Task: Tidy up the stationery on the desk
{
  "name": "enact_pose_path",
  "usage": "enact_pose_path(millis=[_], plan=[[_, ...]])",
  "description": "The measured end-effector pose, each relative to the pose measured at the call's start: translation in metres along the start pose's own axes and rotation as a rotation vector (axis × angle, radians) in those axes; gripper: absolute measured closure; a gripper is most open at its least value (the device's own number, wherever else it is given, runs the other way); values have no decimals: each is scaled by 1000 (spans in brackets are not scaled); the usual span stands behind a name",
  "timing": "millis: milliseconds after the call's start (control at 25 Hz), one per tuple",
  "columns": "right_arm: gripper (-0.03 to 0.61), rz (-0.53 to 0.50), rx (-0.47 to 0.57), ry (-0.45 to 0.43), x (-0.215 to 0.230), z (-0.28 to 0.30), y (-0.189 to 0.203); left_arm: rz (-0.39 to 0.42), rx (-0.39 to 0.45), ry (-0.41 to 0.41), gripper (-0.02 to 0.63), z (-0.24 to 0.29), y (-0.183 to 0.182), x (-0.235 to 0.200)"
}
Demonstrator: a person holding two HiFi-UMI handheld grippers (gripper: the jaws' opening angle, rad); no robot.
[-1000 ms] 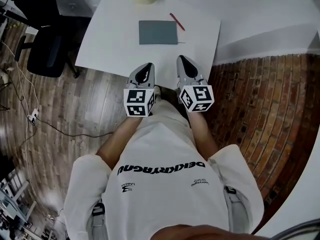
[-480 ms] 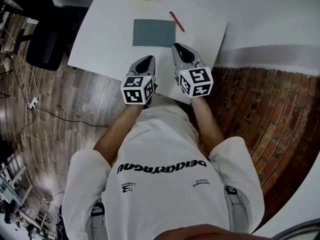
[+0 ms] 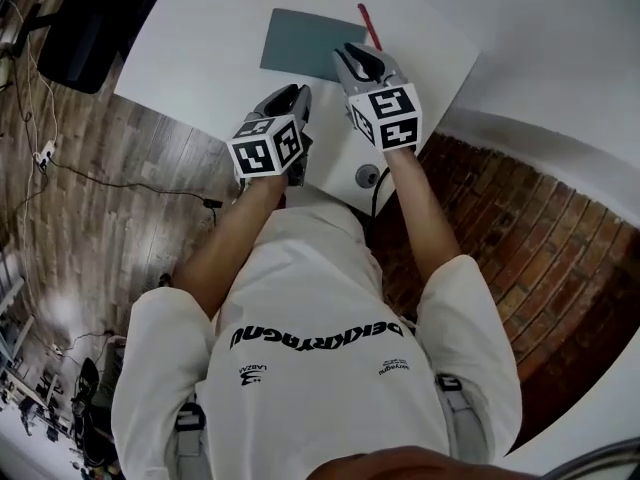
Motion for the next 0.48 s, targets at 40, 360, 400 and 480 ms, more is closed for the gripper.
enact_pose_path(millis=[40, 360, 400, 480], plan=[[512, -29, -15, -17, 2, 11, -2, -35, 3, -5, 535, 5, -3, -6], [484, -218, -140, -137, 15, 73, 4, -368, 11, -14, 512, 41, 3, -34], [476, -246, -156, -152, 17, 78, 5, -391, 19, -20, 509, 44, 4, -36], [468, -300, -192, -186, 19, 87, 7, -453, 37, -24, 508, 48, 5, -39]])
Point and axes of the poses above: the fingertips, and each gripper's own axes: z forward along the fingers, x to its right, y out of its underside, the point moved 6 cm from there along -z, backward along the fingers, and after that the axes turned 4 degrees about -z, right-handed, at the moved point
